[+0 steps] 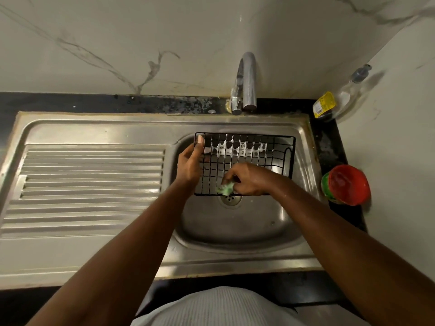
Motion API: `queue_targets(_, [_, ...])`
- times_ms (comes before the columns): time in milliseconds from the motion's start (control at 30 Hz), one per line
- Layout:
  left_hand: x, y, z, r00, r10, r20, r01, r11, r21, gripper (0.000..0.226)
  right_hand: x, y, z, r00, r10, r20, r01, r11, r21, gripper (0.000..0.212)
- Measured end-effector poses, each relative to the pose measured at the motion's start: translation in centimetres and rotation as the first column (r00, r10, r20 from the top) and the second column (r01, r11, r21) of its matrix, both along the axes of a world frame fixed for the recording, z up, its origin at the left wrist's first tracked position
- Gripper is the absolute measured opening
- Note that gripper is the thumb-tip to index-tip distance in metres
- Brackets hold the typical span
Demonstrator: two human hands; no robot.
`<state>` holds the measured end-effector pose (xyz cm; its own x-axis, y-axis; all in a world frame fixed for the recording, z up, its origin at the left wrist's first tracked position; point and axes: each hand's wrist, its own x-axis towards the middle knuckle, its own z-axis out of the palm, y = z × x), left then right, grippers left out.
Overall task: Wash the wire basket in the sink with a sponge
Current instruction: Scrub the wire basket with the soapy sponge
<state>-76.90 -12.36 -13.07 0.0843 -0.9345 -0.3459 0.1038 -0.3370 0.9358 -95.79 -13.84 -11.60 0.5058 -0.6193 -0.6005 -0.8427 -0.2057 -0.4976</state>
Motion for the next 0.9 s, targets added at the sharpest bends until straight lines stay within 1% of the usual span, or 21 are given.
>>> queue_targets(33, [-0.2, 0.1, -0.1, 1.000, 0.006, -0.008, -0.006, 1.000, 0.019, 0.040, -0.2, -0.5, 0.3, 0.999, 0.017, -0.036, -0.016, 1.000, 0.027, 0.042])
queue_targets(67, [-0.5, 0.1, 0.0, 1.000, -0.002, -0.016, 0.002, 1.000, 0.025, 0.044, -0.3, -0.8, 0.6, 0.998, 0.021, -0.062, -0.019, 1.000, 0.020, 0.042])
queue_targets(100, [-0.7, 0.1, 0.2, 1.000, -0.016, -0.021, 0.017, 1.000, 0.023, 0.048, -0.1, -0.9, 0.7, 0.996, 0.017, -0.091, -0.020, 0.999, -0.031, 0.039])
queue_targets(133, [-0.9, 0.0, 0.4, 0.999, -0.022, -0.024, 0.023, 1.000, 0.017, 0.049, 0.1, -0.7, 0.7, 0.993, 0.005, -0.120, -0.021, 0.991, -0.131, 0.035])
queue_targets(200, [-1.0, -0.4, 0.7, 1.000, -0.020, -0.012, 0.020, 1.000, -0.001, 0.040, 0.3, 0.3, -0.1, 0.987, -0.062, -0.150, 0.004, 0.935, -0.356, 0.027])
queue_targets(233, [-1.0, -0.6, 0.6, 1.000, -0.019, -0.001, 0.019, 1.000, -0.016, 0.038, 0.3, 0.9, -0.8, 0.987, -0.103, -0.127, 0.040, 0.903, -0.427, 0.024])
queue_targets(267, [-0.9, -0.7, 0.5, 1.000, -0.024, 0.014, 0.025, 0.999, -0.030, 0.039, 0.2, 1.5, -1.6, 0.986, -0.135, -0.101, 0.077, 0.892, -0.445, 0.021])
queue_targets(300, [-0.7, -0.8, 0.3, 0.999, -0.033, 0.028, 0.034, 0.999, -0.041, 0.043, 0.2, 1.8, -2.2, 0.986, -0.142, -0.088, 0.091, 0.899, -0.428, 0.022])
queue_targets(333, [-0.4, -0.8, 0.0, 0.999, -0.041, 0.036, 0.043, 0.998, -0.052, 0.049, 0.1, 1.8, -2.5, 0.989, -0.121, -0.089, 0.079, 0.922, -0.380, 0.028])
queue_targets(400, [-0.1, -0.4, -0.5, 0.995, -0.064, 0.077, 0.068, 0.996, -0.060, 0.067, -0.3, 1.4, -2.1, 0.996, -0.057, -0.073, 0.041, 0.977, -0.207, 0.038])
queue_targets(433, [0.1, -0.2, -0.8, 0.993, -0.069, 0.100, 0.076, 0.995, -0.066, 0.072, -0.5, 1.2, -1.5, 0.998, -0.028, -0.062, 0.021, 0.994, -0.108, 0.039])
queue_targets(467, [0.2, 0.0, -1.0, 0.992, -0.068, 0.106, 0.076, 0.994, -0.075, 0.070, -0.8, 1.1, -0.9, 0.998, 0.001, -0.057, -0.003, 0.999, -0.046, 0.040])
queue_targets(500, [0.2, 0.1, -1.1, 0.993, -0.063, 0.098, 0.070, 0.995, -0.073, 0.062, -1.0, 0.9, -0.6, 0.998, 0.023, -0.054, -0.025, 0.999, -0.028, 0.040])
queue_targets(567, [0.2, 0.1, -1.0, 0.998, -0.046, 0.049, 0.048, 0.998, -0.030, 0.047, -1.3, 0.7, -0.2, 0.998, 0.017, -0.055, -0.020, 0.998, -0.064, 0.039])
queue_targets(633, [0.0, -0.2, -0.7, 0.999, -0.041, 0.035, 0.041, 0.999, -0.003, 0.040, -1.2, 0.8, -0.4, 0.995, -0.020, -0.093, 0.003, 0.983, -0.183, 0.039])
queue_targets(700, [-0.1, -0.6, -0.6, 0.998, -0.054, 0.025, 0.055, 0.998, -0.016, 0.040, -1.0, 1.2, -1.4, 0.988, -0.081, -0.131, 0.030, 0.936, -0.352, 0.039])
queue_targets(733, [-0.1, -0.9, -0.5, 0.998, -0.058, 0.028, 0.059, 0.997, -0.040, 0.042, -0.9, 1.5, -2.0, 0.987, -0.108, -0.118, 0.052, 0.913, -0.405, 0.039])
queue_targets(767, [-0.1, -1.1, -0.4, 0.997, -0.060, 0.039, 0.062, 0.996, -0.061, 0.045, -0.8, 1.8, -2.6, 0.988, -0.123, -0.092, 0.073, 0.905, -0.420, 0.039])
queue_targets(833, [0.3, -1.5, -0.6, 0.995, -0.076, 0.058, 0.080, 0.993, -0.086, 0.044, -0.7, 1.8, -2.8, 0.993, -0.104, -0.060, 0.078, 0.937, -0.340, 0.039])
queue_targets(900, [0.8, -1.4, -1.1, 0.993, -0.093, 0.072, 0.100, 0.989, -0.107, 0.050, -0.9, 1.1, -1.4, 0.997, -0.043, -0.057, 0.033, 0.985, -0.167, 0.037])
